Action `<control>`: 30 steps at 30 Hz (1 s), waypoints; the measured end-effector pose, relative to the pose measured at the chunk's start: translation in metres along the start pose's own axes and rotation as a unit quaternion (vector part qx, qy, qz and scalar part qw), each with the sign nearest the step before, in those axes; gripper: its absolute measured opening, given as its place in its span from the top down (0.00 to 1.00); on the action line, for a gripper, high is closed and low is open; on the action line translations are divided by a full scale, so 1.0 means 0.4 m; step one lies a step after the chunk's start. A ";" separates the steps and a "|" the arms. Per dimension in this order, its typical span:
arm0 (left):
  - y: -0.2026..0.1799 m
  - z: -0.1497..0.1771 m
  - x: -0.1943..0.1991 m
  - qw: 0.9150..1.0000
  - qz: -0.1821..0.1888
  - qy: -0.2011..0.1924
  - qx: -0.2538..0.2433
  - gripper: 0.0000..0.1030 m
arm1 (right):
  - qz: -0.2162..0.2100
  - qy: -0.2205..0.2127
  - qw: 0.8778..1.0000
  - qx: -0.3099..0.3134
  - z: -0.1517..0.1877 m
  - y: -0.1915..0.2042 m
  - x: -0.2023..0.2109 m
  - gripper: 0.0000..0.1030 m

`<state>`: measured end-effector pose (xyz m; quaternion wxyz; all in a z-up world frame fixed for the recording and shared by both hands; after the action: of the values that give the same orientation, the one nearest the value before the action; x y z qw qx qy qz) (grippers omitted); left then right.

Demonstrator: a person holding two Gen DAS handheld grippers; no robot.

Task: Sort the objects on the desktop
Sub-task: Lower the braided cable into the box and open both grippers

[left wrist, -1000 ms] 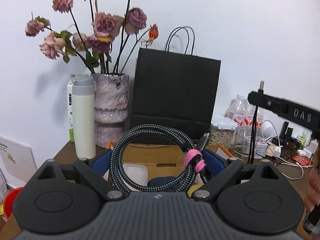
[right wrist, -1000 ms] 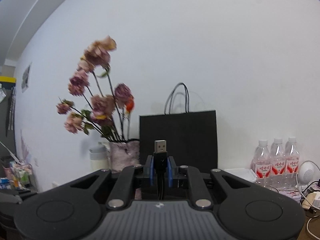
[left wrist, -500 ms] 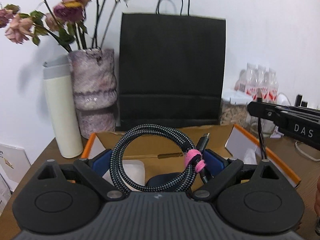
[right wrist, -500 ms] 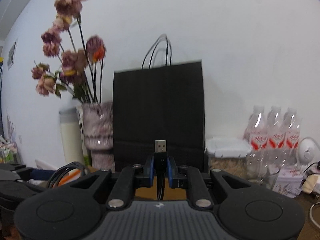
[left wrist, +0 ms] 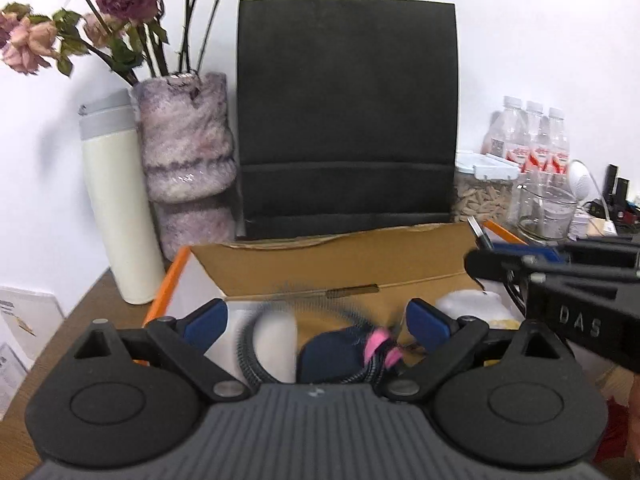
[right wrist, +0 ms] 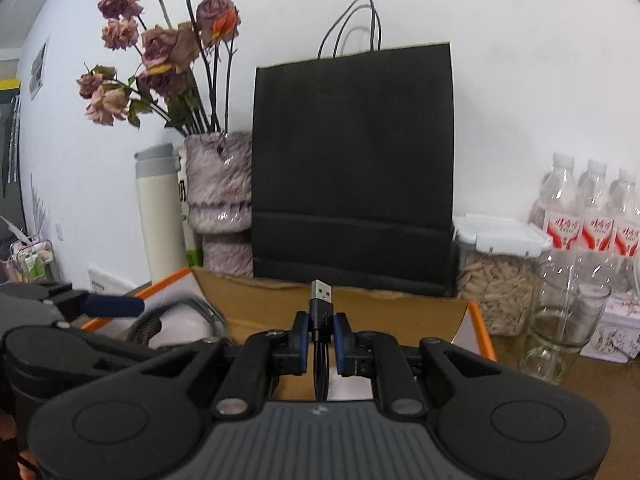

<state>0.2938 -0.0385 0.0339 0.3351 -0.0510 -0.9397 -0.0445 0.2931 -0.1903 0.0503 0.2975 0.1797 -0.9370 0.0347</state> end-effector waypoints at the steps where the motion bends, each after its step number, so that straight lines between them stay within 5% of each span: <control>1: 0.001 0.001 0.003 1.000 -0.001 -0.006 0.002 0.00 | 0.001 0.005 1.000 -0.006 0.003 -0.002 -0.002 0.87; 4: 0.010 0.006 0.005 1.000 -0.011 -0.014 0.011 0.00 | 0.000 0.021 0.999 -0.030 0.007 -0.015 -0.006 0.70; 6: 0.020 0.012 0.009 1.000 -0.013 -0.021 0.017 0.00 | 0.010 0.027 0.998 -0.048 0.009 -0.026 -0.004 0.46; 12: 0.053 0.018 0.027 0.998 -0.019 -0.041 0.033 0.00 | -0.005 0.027 0.997 -0.067 0.015 -0.032 0.014 0.02; 18: 0.053 0.032 0.036 0.998 -0.021 -0.039 0.039 0.00 | 0.009 0.028 0.999 -0.015 0.039 0.022 0.032 0.00; 30: 0.065 0.079 0.097 0.996 -0.021 -0.074 0.044 0.00 | 0.035 0.003 0.999 -0.013 0.075 0.030 0.098 0.00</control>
<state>0.2475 -0.0065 0.0355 0.2660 -0.0191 -0.9638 -0.0060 0.2428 -0.1966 0.0488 0.3012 0.1426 -0.9423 0.0333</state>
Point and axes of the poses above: each gripper's, at about its wrist camera, not at the fingertips, and x roughly against the way its jaws point, y to its left, z to its underside, the point moved 1 cm from there along -x, roughly the way its jaws point, and after that the axes turned 14 degrees about y, right-handed, at the moved point
